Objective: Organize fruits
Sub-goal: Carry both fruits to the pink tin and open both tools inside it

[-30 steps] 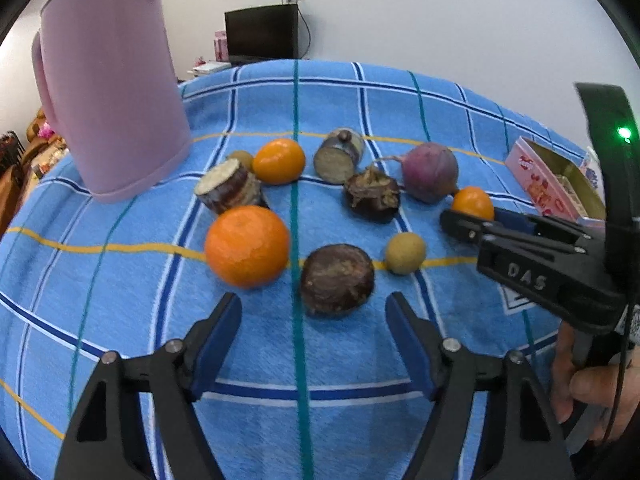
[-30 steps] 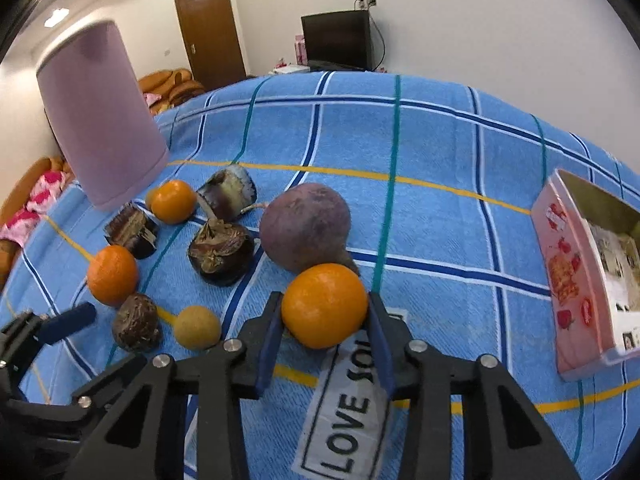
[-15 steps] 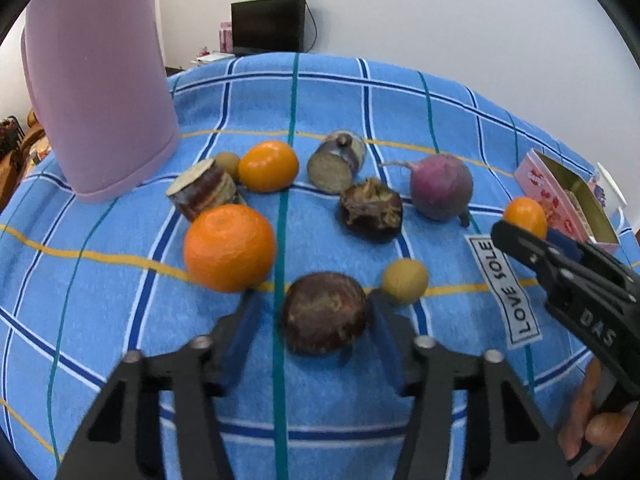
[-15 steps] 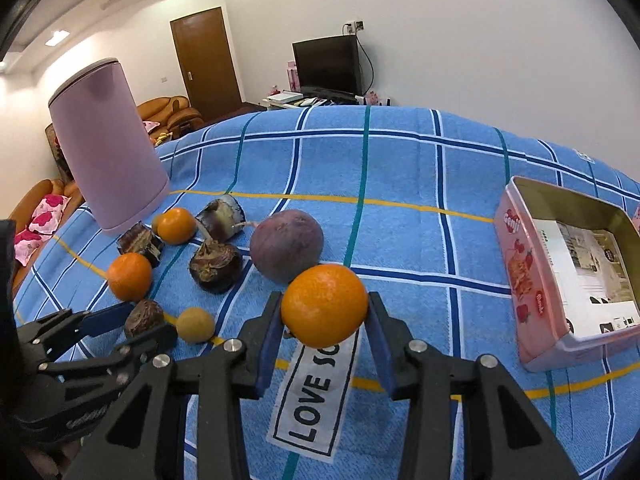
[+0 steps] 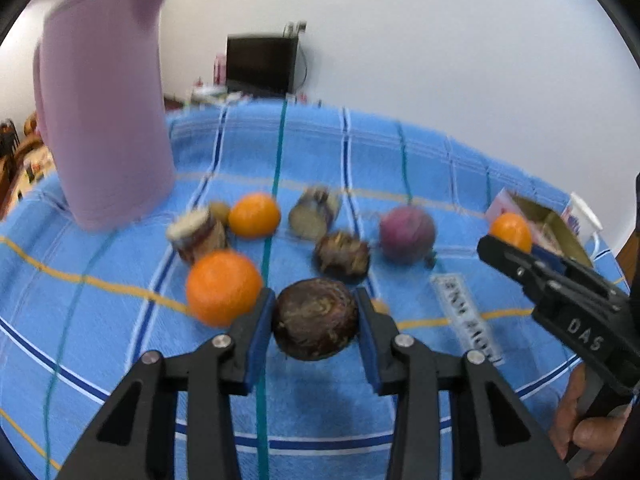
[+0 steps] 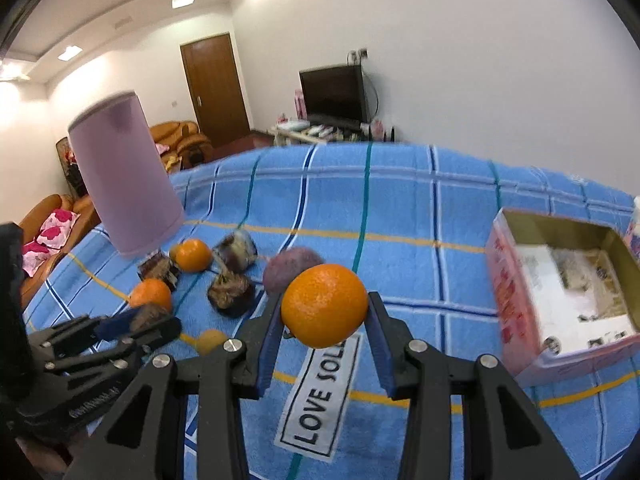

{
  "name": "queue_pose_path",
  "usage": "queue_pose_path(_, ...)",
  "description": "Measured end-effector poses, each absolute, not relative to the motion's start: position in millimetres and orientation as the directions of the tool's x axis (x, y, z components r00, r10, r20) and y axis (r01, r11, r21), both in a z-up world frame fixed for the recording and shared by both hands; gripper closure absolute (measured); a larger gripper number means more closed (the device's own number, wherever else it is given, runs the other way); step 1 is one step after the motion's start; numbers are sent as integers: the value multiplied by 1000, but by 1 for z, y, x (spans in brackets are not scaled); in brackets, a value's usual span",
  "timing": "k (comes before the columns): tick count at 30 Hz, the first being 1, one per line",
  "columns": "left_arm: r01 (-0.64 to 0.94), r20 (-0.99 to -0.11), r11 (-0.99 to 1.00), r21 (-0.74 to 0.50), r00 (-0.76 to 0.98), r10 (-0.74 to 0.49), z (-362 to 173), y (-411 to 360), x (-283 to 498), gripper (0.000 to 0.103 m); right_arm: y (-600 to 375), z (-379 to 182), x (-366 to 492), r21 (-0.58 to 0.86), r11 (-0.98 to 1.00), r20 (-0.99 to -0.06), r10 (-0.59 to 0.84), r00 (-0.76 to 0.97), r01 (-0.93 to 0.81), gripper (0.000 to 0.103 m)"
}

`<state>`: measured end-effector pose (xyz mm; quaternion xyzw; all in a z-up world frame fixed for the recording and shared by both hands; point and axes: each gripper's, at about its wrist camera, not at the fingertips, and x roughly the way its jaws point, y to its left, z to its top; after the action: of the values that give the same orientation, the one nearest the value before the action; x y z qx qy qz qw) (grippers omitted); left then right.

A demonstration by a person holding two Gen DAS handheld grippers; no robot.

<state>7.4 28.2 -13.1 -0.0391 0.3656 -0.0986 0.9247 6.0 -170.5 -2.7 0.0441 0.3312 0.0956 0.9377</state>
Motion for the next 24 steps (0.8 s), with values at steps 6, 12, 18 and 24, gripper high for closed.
queue_pose_path(6, 208, -583, 973, -102, 780, -228, 11, 15, -7, 62, -192, 10, -4, 109, 988, -560, 150, 815, -107, 61)
queue_pose_path(12, 234, -565, 969, -77, 790, -236, 20, -2, -9, 62, -235, 12, -12, 76, 997, -538, 62, 841, -25, 61)
queue_pose_path(18, 283, -552, 958, -49, 791, -263, 27, -39, -7, 62, -291, 11, -17, 86, 993, -545, -24, 838, 84, 61)
queue_pose_path(24, 373, -548, 925, -76, 759, -351, 29, -90, 1, 62, -338, 8, -19, 66, 983, -556, -104, 825, 169, 61)
